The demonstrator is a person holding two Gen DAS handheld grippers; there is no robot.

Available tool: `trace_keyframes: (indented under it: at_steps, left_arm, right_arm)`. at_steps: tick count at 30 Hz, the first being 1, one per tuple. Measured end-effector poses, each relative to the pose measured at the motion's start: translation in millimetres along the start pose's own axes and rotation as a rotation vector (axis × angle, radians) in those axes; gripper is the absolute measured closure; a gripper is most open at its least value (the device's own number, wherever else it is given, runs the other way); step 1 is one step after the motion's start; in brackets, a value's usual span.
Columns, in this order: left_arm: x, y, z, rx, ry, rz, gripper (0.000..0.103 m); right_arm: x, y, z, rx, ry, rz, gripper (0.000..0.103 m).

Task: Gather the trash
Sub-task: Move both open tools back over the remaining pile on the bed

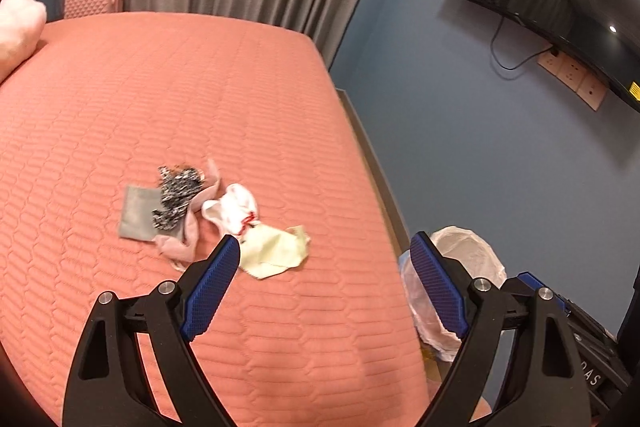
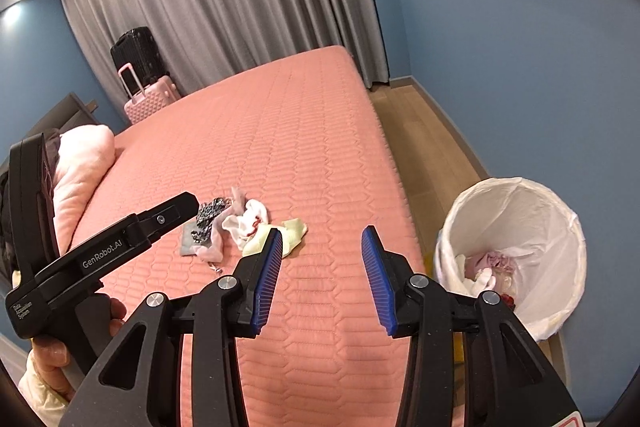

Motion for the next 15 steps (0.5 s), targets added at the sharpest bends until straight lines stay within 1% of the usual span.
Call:
trace_keyframes:
  at_steps: [3,11,15]
  left_arm:
    - [24.4,-5.3,-4.5,0.023,0.033,0.022,0.018]
    - [84.5,-25.2,-20.2,0.089,0.117,0.096,0.017]
    - [105.0,-38.9,-24.4,0.118,0.136,0.12,0.017]
  right_arm:
    - [10.4,-16.2,-3.1,0.024,0.011,0.006,0.057]
    - [32.6,-72.8,-12.3,0.107,0.026,0.025,0.055]
    - [41.3,-101.8,-14.1,0.138,0.033,0.024,0.055]
Point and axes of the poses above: each gripper's, at about its wrist camera, not at the fingertips, and y roughly against the way its jaws point, x to its left, z to its top, the point moved 5 cm from there along -y, roughly the way its jaws point, and after that the axes turned 4 degrees about x, right-handed, at the moved point
